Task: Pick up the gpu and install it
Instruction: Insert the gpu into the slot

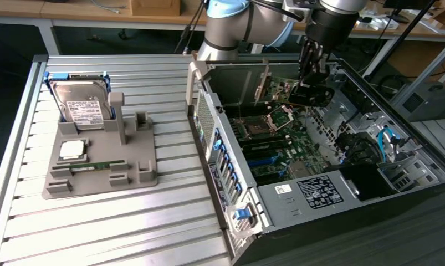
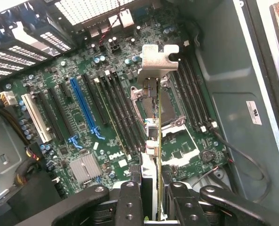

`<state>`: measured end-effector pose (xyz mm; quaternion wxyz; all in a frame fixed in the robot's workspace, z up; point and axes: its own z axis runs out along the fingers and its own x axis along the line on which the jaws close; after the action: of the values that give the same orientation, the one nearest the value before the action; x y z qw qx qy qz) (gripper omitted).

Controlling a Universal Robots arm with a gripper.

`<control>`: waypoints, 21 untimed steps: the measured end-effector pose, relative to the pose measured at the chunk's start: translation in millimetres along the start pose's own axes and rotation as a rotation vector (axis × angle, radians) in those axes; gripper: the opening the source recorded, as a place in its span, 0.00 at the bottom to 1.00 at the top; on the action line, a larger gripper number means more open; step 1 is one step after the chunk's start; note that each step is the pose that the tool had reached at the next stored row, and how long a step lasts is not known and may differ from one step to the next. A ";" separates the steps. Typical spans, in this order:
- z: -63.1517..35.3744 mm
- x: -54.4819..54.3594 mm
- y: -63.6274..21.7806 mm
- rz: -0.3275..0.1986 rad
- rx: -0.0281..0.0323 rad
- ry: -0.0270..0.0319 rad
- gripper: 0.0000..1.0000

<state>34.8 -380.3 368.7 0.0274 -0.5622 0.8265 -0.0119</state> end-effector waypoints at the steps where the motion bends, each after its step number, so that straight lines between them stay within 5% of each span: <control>1: 0.0 0.0 0.0 -0.003 -0.0001 -0.0002 0.27; 21: 0.3 0.0 0.0 -0.094 -0.0030 -0.0047 0.27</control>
<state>34.8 -380.3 368.4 0.0279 -0.6005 0.7991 -0.0106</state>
